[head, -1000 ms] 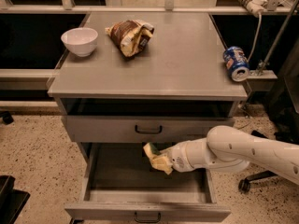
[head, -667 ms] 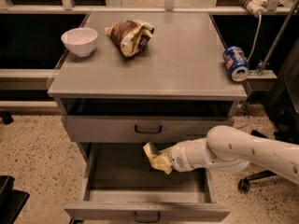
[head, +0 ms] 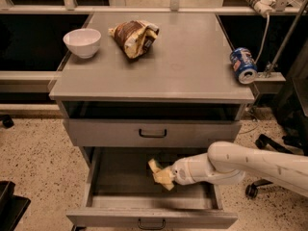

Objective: Place sponge into middle drawer

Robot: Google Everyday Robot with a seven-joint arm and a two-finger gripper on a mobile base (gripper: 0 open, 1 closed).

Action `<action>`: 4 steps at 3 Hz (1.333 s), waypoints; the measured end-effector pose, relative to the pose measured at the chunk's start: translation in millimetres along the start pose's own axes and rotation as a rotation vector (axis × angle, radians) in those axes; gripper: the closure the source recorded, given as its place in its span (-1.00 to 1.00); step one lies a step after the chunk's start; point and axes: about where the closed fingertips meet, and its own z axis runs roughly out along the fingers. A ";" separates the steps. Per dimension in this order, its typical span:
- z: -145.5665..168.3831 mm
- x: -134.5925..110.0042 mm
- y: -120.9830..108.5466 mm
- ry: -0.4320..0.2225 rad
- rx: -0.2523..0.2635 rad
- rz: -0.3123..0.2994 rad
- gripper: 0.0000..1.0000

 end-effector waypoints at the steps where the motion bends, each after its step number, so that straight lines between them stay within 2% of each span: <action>1: 42.9 44.5 -38.6 0.009 -0.043 0.164 1.00; 2: 62.9 70.1 -41.7 0.027 -0.074 0.212 0.65; 4: 62.9 70.2 -41.7 0.027 -0.074 0.212 -0.30</action>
Offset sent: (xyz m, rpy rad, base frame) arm -0.0009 -0.0016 -0.0658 0.0462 0.1319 -0.0635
